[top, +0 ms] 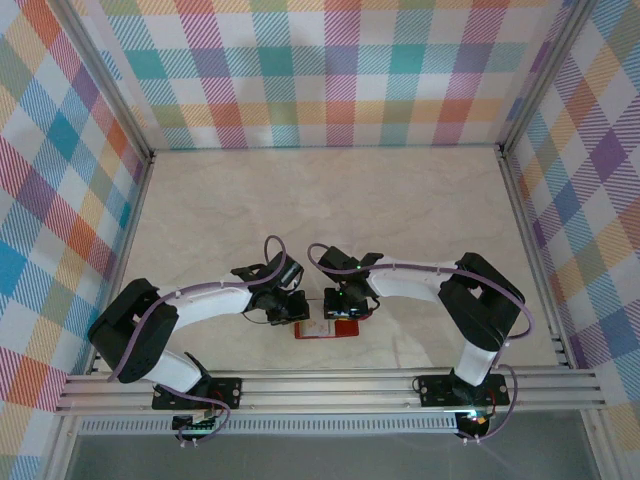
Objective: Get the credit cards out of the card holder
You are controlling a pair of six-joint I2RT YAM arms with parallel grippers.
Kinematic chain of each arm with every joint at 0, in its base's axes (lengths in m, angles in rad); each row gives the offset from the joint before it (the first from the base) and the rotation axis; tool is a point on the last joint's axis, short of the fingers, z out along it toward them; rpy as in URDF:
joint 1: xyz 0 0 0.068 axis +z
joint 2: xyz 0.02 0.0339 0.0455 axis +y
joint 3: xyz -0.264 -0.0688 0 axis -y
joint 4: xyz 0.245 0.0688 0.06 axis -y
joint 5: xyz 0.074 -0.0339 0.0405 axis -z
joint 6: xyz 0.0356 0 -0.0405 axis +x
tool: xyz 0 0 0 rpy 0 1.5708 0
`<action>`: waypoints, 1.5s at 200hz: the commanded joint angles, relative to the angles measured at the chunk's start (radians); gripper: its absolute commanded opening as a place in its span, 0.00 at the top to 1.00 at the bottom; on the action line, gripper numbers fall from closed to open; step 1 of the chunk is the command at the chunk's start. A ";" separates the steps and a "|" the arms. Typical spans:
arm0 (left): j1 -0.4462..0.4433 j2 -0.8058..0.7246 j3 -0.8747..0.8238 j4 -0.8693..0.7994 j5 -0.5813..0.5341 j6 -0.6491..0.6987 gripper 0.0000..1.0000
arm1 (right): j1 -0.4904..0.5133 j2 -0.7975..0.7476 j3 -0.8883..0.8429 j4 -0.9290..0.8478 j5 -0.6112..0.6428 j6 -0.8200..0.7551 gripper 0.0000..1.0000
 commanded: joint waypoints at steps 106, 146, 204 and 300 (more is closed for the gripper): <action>-0.004 0.028 -0.027 -0.059 -0.037 0.018 0.89 | 0.004 -0.114 -0.074 0.173 -0.126 0.025 0.75; -0.004 0.028 -0.027 -0.057 -0.036 0.021 0.90 | 0.004 -0.075 -0.063 0.185 -0.139 0.027 0.73; -0.005 0.031 -0.026 -0.054 -0.034 0.027 0.90 | 0.003 -0.038 -0.067 0.240 -0.176 0.033 0.71; -0.003 0.019 -0.022 -0.065 -0.042 0.028 0.89 | 0.005 -0.057 -0.047 0.103 -0.070 0.016 0.60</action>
